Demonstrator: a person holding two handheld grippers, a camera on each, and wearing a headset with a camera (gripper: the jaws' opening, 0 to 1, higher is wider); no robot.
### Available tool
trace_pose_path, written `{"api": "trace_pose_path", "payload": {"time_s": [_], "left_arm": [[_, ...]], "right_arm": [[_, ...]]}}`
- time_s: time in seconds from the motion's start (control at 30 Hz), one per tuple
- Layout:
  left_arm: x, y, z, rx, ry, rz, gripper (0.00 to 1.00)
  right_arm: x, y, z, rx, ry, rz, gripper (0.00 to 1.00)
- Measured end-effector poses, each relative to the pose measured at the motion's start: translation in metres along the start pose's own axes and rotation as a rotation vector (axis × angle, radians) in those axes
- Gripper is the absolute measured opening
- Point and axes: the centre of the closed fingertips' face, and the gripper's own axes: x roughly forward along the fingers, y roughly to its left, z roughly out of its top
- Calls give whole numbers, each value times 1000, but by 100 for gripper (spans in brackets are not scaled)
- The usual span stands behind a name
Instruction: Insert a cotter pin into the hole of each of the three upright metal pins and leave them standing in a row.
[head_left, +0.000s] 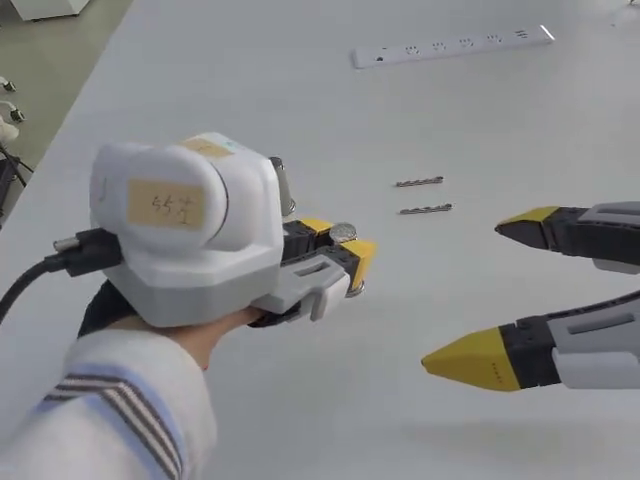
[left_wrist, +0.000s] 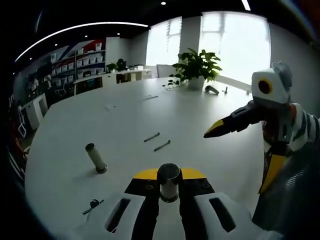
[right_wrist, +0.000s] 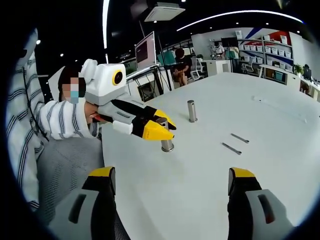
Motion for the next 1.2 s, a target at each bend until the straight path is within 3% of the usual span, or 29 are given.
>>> {"api": "trace_pose_path", "payload": {"time_s": [0.4,1.2], "left_arm": [[12,5,-17,-10,29,-1,10],[18,2,-17,53,-7,1,10]], "right_arm": [[2,0,-5,8,9,4,92],[6,6,-7,-10,35,27,91]]}}
